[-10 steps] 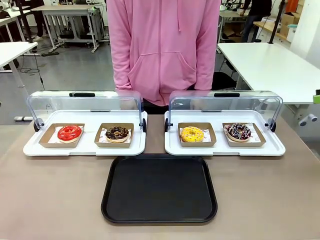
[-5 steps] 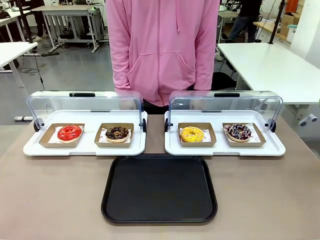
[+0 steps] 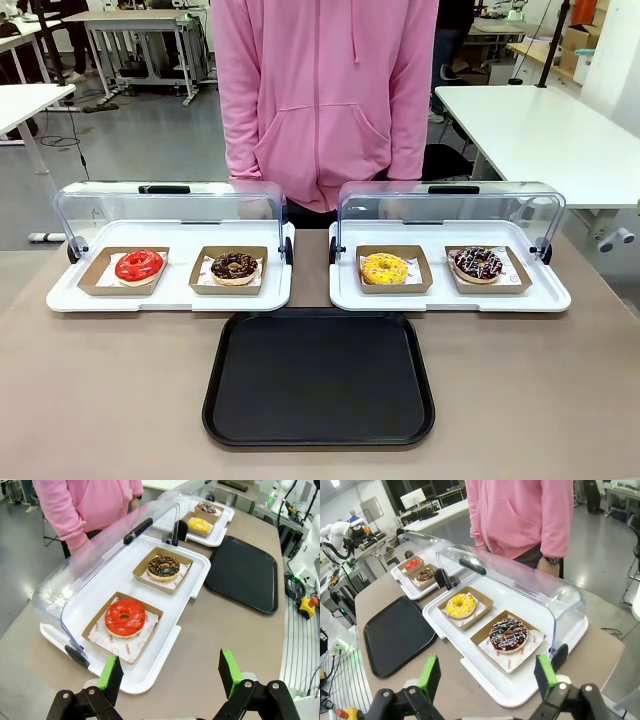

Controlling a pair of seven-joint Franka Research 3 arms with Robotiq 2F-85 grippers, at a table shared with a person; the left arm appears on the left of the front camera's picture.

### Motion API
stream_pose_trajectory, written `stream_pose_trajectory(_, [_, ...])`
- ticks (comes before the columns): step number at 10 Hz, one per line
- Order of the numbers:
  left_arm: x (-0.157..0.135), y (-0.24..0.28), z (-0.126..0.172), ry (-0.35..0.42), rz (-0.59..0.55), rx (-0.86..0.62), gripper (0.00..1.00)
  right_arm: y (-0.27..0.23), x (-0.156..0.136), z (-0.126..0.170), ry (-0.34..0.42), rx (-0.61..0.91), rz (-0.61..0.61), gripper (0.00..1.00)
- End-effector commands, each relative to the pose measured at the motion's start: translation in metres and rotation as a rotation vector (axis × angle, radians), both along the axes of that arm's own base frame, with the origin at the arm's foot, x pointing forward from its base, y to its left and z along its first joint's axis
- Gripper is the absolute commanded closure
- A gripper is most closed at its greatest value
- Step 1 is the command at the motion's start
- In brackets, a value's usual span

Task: Move the fourth donut from the left to the tray.
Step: Pick up the Paper togo box containing the Donut indicated by the person and place it on the Handle tray.

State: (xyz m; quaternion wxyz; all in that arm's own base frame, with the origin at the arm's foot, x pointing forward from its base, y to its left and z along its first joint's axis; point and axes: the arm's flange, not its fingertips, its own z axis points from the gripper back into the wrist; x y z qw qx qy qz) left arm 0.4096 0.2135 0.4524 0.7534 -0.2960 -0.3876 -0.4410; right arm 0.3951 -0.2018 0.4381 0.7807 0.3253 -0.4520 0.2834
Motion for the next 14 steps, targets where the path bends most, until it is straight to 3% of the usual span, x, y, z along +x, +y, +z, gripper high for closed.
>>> stream_pose_trajectory(1, [-0.0002,-0.0003,0.0008,0.003,-0.001,-0.002,0.00,0.0003,0.0009,0.0006,-0.022,0.008,0.006,0.00])
stream_pose_trajectory(14, [-0.0002,-0.0003,0.0008,0.003,-0.001,-0.002,0.00,0.0003,0.0009,0.0006,-0.022,0.008,0.006,0.00])
